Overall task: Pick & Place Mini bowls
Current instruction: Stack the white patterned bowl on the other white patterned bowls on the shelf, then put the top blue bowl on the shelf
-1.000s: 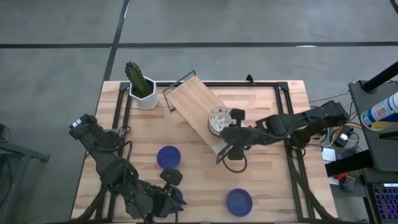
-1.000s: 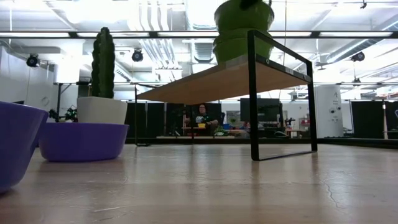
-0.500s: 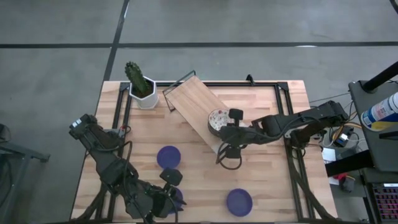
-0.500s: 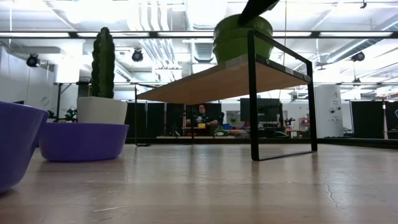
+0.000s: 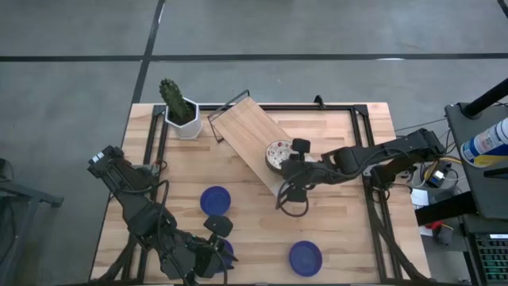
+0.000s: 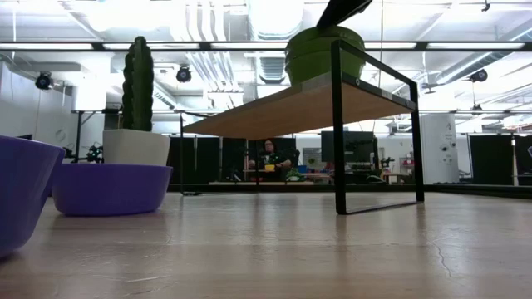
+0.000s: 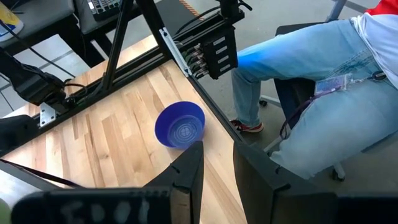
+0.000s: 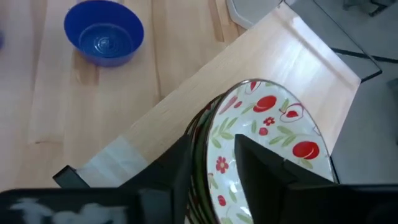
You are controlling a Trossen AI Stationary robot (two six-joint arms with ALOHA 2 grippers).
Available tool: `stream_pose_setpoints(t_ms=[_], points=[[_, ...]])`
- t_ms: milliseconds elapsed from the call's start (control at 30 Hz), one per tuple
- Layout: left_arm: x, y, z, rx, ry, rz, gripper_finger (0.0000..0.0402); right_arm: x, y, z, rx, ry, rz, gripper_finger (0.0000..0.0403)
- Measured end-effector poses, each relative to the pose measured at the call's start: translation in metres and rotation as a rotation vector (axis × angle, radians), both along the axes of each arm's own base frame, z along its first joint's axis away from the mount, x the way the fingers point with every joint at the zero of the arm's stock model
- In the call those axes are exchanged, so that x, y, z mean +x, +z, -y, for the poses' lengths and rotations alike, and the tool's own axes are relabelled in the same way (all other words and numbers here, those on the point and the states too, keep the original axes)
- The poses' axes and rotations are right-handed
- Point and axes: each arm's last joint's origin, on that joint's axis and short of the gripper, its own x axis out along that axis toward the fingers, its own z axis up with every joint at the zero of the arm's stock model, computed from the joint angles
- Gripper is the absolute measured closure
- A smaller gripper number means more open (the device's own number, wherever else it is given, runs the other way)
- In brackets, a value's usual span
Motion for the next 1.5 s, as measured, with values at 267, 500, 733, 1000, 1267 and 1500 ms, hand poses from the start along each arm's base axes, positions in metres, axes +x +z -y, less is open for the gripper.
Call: stream_pose_setpoints(t_ms=[267,500,733,1000,1267,1500], points=[[0.000,0.000,0.000,0.001,0.000,-0.002,0.0315,-0.001,0.009,-0.002,-0.088,-0.004,0.024,0.0249],[0.000,0.000,0.000,0.003,0.000,-0.004,0.0315,-0.004,0.006,-0.003,-0.190,-0.076,0.021,0.0271],[0.000,0.000,0.000,0.003,0.000,-0.004,0.0315,-0.005,-0.005,-0.004,-0.148,-0.048,-0.018,0.0287],[0.000,-0.001,0.000,-0.001,0.004,-0.007,0.0315,-0.005,-0.006,-0.003,-0.168,-0.050,-0.021,0.0297],[-0.006,-0.033,-0.007,-0.014,0.186,-0.214,0.0315,-0.008,0.014,-0.019,-0.166,-0.006,0.051,0.0308],[-0.013,-0.088,-0.021,0.056,0.413,-0.439,0.0315,-0.017,0.041,-0.056,-0.112,0.105,0.178,0.0308]])
